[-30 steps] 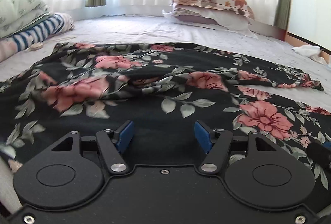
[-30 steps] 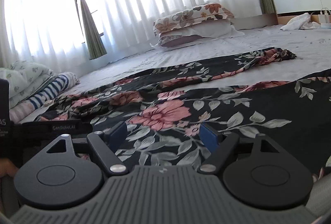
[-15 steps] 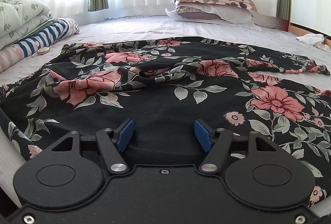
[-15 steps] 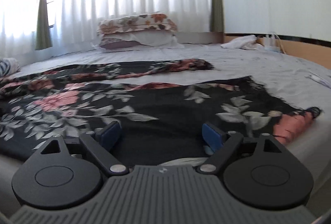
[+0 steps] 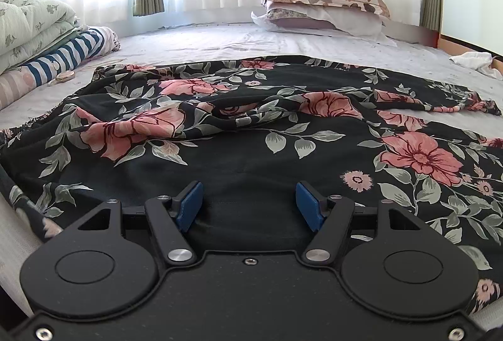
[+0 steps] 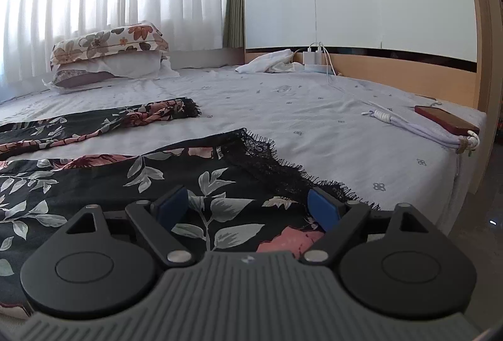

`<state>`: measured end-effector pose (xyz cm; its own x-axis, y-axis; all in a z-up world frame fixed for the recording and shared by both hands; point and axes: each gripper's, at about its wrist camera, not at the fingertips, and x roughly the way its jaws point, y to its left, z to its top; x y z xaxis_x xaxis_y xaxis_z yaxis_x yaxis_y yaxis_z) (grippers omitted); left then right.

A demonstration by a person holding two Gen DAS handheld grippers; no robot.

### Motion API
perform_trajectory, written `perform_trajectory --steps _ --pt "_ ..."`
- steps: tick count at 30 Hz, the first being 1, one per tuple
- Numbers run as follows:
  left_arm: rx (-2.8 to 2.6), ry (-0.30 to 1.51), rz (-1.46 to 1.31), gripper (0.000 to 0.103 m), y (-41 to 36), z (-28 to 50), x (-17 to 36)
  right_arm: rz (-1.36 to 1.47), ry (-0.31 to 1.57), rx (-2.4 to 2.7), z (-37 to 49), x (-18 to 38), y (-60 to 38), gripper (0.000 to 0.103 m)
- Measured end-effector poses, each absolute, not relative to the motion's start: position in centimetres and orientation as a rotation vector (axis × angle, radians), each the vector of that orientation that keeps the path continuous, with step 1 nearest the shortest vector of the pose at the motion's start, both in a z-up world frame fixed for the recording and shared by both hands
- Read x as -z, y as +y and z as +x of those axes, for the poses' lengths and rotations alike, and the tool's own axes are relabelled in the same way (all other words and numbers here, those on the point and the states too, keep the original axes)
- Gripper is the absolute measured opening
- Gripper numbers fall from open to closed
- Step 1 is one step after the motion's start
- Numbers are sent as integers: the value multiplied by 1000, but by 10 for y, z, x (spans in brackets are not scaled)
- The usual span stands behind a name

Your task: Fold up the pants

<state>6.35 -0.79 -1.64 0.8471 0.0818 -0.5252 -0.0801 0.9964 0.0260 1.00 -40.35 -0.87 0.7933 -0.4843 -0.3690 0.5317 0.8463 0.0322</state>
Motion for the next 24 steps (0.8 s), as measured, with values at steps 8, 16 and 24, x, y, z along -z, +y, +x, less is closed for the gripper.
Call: perform_trajectory --steps 8,16,24 --pt "-60 603 -40 65 1 69 -2 178 288 461 9 -35 -384 100" --pt "-59 545 -19 71 22 86 -37 196 271 346 34 -82 -366 103" --pt "-98 527 -41 78 65 132 -80 229 310 283 79 -110 -356 103"
